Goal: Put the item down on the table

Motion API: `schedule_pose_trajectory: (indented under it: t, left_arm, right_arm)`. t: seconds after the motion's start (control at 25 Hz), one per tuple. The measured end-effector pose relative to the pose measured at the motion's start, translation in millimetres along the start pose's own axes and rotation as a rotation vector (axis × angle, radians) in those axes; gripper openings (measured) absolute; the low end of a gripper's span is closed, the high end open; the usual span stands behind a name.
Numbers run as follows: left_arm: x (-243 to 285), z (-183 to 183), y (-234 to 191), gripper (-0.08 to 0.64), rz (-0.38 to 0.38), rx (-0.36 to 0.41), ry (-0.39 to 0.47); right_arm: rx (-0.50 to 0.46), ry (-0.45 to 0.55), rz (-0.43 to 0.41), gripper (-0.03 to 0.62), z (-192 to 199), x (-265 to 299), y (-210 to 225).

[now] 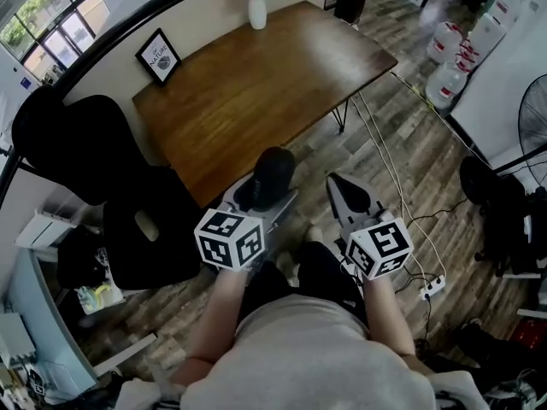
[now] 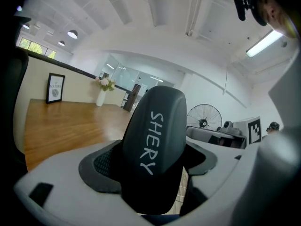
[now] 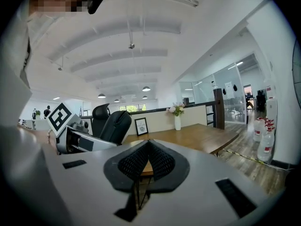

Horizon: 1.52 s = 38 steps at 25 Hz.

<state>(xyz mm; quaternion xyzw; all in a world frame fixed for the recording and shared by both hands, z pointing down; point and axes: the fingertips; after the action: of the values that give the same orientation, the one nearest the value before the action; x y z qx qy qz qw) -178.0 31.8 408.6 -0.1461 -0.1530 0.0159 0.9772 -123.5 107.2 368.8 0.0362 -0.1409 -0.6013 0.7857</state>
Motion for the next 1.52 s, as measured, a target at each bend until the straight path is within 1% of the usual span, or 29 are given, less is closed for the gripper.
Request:
schedule_pose_trajectory:
  t: [0.16,0.36,0.44,0.6,0.84,1.04,1.28,1.52]
  left_arm:
    - [18,-4,-13,0.397,-0.008,-0.012,-0.016]
    - [49,-11,-40,0.397,-0.046,-0.034,-0.023]
    - [67,-20,-52,0.397,-0.061,-0.039,-0.018]
    - [108,-44,-69,0.399,-0.082,-0.025,-0.019]
    - [171,-85,-83,0.399,-0.106,-0.041,0.019]
    - [214,-108,-95,0.399,-0.145,-0.046,0.033]
    - [249,-120,-111,0.399,-0.192,-0.074,0.049]
    - [268,-121,-119,0.397,-0.215,-0.101,0.035]
  right_arm:
    - [0.02,-0.002,0.009,0.011,-4,18,21]
    - [0.029,-0.004,-0.023,0.011,-11,56,51]
    - [0.023,-0.005,-0.04,0.011,-18,73,66]
    - [0.028,-0.003,-0.076,0.011,-36,107,101]
    - [0.02,0.0,-0.138,0.011,-67,149,155]
    - [0.014,-0.007,-0.177,0.011,-85,175,197]
    - [-0.004,-0.025,-0.225,0.009,-95,193,230]
    - [0.002,-0.033,-0.236,0.011,-102,203,256]
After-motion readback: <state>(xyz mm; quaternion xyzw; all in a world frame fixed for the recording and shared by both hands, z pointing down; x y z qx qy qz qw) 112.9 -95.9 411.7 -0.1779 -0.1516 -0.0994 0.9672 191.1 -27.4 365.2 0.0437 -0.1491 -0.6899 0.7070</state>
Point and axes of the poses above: the fingertips, and each gripper's own axes: x forward along the fingers, y to its right, z out of its underside, and after that the axes turned 8 degrees about x, right-handed
